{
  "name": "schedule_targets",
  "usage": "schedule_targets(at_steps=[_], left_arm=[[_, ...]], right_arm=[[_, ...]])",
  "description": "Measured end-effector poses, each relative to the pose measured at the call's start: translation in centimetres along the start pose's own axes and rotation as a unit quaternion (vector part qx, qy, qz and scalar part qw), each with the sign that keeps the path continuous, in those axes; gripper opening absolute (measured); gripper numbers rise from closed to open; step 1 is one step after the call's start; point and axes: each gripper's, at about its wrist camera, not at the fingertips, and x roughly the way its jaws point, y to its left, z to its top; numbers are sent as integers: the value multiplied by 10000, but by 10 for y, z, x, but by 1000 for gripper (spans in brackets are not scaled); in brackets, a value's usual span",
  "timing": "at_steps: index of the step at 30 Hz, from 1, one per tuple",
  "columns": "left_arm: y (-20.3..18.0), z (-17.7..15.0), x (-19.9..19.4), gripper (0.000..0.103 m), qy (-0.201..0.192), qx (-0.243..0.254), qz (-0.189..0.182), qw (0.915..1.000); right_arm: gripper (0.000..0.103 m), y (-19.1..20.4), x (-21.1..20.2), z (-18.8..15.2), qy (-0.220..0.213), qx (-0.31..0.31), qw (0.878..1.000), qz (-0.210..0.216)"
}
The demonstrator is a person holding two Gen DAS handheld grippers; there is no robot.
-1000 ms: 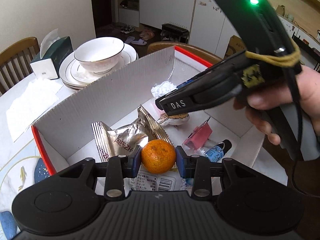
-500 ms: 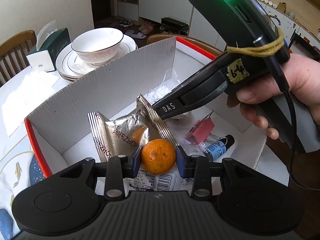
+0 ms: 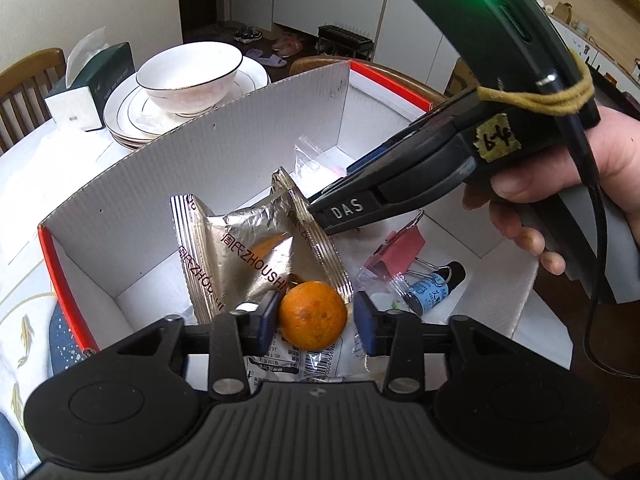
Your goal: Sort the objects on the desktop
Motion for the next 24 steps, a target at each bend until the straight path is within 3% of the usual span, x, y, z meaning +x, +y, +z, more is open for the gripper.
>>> schedule_targets(at_steps=[3, 15, 22, 24], left_arm=[[0, -1, -3, 54, -70, -34, 19, 10000], [4, -9, -17, 60, -279, -219, 11, 9994], [11, -16, -31, 61, -480, -382, 58, 9981], [12, -18, -34, 65, -527, -433, 59, 9977]], right_arm=[[48, -2, -5, -2, -66, -10, 10000, -20], [68, -1, -25, -16, -288, -91, 9995, 50], [73, 1, -48, -26, -575, -128, 9980, 209], [74, 2, -55, -30, -641, -143, 9976, 240]])
